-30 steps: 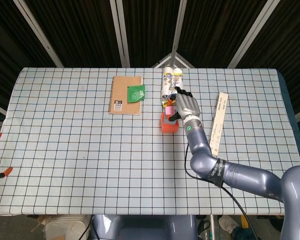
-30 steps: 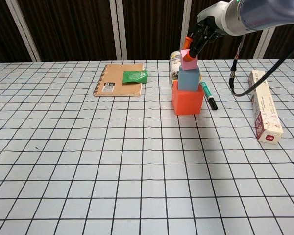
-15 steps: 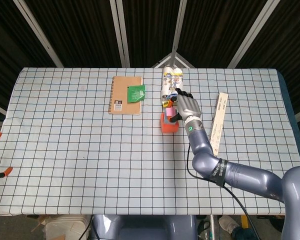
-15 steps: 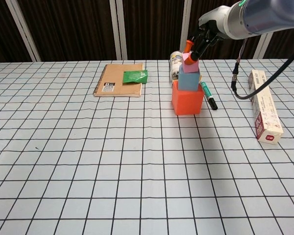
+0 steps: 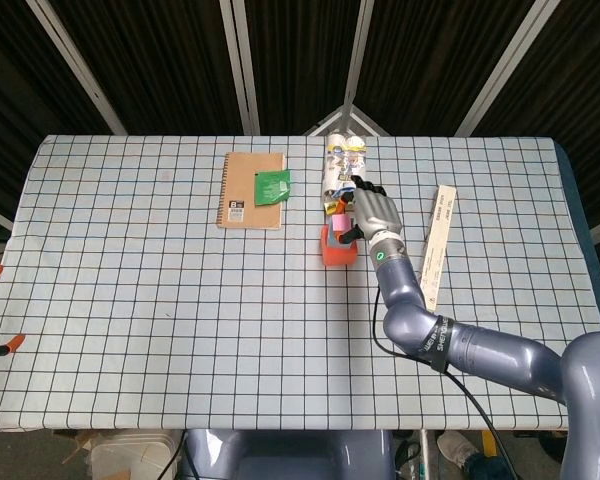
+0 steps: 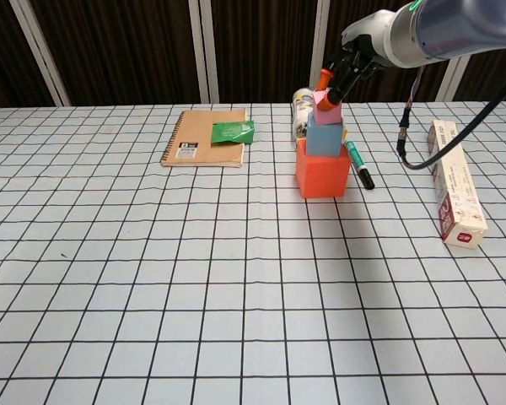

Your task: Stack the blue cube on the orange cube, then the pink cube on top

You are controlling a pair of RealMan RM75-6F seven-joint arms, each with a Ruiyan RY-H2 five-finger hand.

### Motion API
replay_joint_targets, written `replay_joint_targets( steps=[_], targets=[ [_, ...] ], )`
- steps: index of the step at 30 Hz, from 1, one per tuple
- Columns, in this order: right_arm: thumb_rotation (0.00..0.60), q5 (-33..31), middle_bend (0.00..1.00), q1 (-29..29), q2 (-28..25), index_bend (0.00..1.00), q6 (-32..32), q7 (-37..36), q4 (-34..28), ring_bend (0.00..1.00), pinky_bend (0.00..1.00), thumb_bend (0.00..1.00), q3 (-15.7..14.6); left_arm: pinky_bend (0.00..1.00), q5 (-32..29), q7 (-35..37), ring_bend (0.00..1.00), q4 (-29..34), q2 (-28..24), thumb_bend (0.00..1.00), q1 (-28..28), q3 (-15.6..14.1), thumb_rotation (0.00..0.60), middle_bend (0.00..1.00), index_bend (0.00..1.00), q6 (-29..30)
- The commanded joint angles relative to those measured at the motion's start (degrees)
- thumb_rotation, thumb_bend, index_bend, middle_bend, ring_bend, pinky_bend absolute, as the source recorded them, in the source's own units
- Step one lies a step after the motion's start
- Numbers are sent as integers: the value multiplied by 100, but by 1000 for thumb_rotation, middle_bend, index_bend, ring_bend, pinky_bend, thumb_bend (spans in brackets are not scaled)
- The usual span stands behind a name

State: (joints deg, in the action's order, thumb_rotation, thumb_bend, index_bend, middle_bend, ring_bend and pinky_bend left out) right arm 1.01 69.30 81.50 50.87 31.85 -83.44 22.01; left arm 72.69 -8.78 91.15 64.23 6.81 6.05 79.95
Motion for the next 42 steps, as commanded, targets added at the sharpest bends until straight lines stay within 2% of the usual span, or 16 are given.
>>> replay_joint_targets(
  steps=[1,4,10,20,25,29,36,42],
  targets=[
    [600,-5,4,3,-8,483,-3,5,-9,26,0,362,-1,0,-5,1,0,0,-1,114,0,2,600,0,58,-1],
    [600,9,4,3,-35,480,-15,28,-46,26,0,363,-17,0,-11,-4,0,1,-1,114,1,2,600,0,59,-6],
    [600,-7,4,19,-94,392,-23,81,-119,26,0,362,-46,0,0,-11,0,6,1,114,0,-3,600,0,59,-1],
    [600,-18,4,8,-128,355,-56,38,-131,26,0,363,-55,0,-6,-13,0,7,-2,114,2,-4,600,0,59,-10],
    [600,-23,4,-20,-301,202,-128,110,-352,26,0,362,-126,0,-25,-30,0,-7,5,114,12,0,600,0,59,-28],
    [600,34,4,-111,-600,145,-209,115,-754,26,0,362,-190,0,-38,-57,0,-16,16,114,31,-1,600,0,59,-63],
    [600,834,4,-811,-1489,69,-52,-387,-1975,26,0,362,-321,0,32,-45,0,20,7,113,19,-27,600,0,59,-26],
    [600,2422,4,-2079,-2244,51,174,-1412,-2877,26,0,362,-537,0,159,37,0,78,-30,114,-41,-71,600,0,59,87]
  ],
)
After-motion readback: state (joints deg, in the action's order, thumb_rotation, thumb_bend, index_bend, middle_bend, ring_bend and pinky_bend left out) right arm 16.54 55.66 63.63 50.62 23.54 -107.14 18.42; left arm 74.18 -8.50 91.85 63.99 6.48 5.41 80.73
